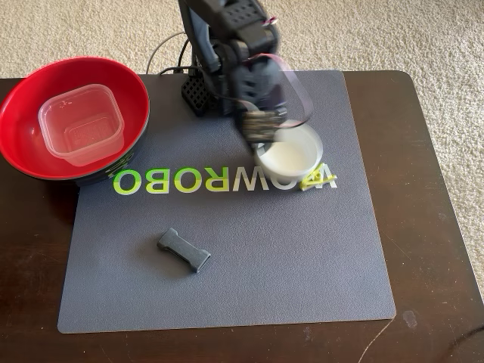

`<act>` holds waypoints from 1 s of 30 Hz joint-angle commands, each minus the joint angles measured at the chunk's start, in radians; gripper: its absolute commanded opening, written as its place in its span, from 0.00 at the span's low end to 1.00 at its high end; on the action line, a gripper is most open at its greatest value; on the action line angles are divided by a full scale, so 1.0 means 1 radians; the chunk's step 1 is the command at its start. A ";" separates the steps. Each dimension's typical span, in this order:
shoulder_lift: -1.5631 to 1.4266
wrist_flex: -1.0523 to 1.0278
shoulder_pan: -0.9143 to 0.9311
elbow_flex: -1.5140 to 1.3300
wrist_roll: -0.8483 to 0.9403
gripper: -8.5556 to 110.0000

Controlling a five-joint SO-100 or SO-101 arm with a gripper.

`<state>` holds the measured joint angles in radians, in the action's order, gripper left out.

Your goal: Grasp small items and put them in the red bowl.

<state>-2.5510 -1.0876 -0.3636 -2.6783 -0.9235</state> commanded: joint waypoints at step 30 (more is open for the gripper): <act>0.114 -0.130 1.809 0.460 -0.442 0.07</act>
<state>-2.4590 -1.2809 1.3116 -2.2043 -1.2701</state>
